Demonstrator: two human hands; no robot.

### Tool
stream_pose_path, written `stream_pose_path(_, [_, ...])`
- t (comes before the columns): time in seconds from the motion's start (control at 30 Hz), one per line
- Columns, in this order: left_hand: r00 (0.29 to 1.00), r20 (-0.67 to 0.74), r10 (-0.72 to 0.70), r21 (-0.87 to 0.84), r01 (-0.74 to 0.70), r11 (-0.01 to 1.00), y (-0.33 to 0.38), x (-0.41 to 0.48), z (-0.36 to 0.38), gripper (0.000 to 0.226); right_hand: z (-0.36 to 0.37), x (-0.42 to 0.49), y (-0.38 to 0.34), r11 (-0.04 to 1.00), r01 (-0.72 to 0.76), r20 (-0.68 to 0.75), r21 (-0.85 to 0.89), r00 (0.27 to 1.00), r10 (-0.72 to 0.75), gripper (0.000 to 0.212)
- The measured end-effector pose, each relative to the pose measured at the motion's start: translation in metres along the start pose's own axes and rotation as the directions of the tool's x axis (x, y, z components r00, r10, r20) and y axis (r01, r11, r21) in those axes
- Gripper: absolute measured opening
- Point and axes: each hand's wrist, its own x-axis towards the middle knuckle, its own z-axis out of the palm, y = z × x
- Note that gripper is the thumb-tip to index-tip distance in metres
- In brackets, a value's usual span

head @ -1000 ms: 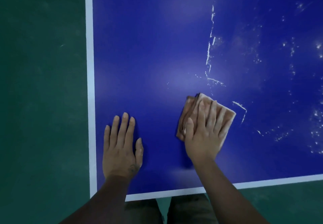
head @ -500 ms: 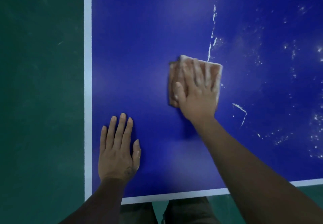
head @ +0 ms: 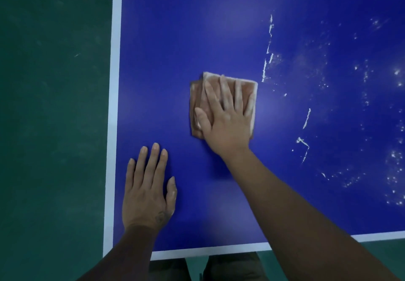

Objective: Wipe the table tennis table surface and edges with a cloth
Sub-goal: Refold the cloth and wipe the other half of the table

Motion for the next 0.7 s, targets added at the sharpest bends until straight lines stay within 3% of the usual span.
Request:
stream_pose_path(0.1, [1.0, -0.001, 0.009, 0.007, -0.009, 1.0, -0.001, 0.0, 0.0, 0.071, -0.005, 0.03, 0.033, 0.999, -0.036, 0.015, -0.01, 0.999, 0.036, 0.069])
stream_pose_path(0.27, [1.0, -0.014, -0.003, -0.02, 0.003, 1.0, 0.003, 0.002, -0.005, 0.068, -0.025, 0.026, 0.119, 0.933, -0.355, 0.094, -0.065, 0.928, 0.36, 0.073])
stream_pose_path(0.33, [1.0, -0.016, -0.006, -0.024, 0.005, 1.0, 0.006, 0.001, -0.01, 0.065, -0.032, 0.009, 0.131, 0.919, -0.387, 0.091, -0.077, 0.915, 0.393, 0.073])
stream_pose_path(0.43, [0.996, -0.078, -0.038, -0.107, 0.03, 0.994, 0.012, 0.01, -0.013, 0.059, -0.029, -0.011, 0.105, 0.968, -0.201, 0.054, -0.147, 0.976, 0.211, 0.072])
stream_pose_path(0.53, [0.979, -0.168, -0.112, -0.221, 0.074, 0.972, 0.036, 0.047, -0.016, 0.056, -0.013, 0.004, 0.061, 0.994, 0.01, 0.03, -0.107, 1.0, -0.006, 0.072])
stream_pose_path(0.7, [0.962, -0.246, -0.122, -0.252, 0.058, 0.966, 0.088, 0.159, -0.018, 0.054, -0.003, 0.076, 0.05, 1.0, -0.007, -0.059, -0.015, 0.998, 0.006, 0.07])
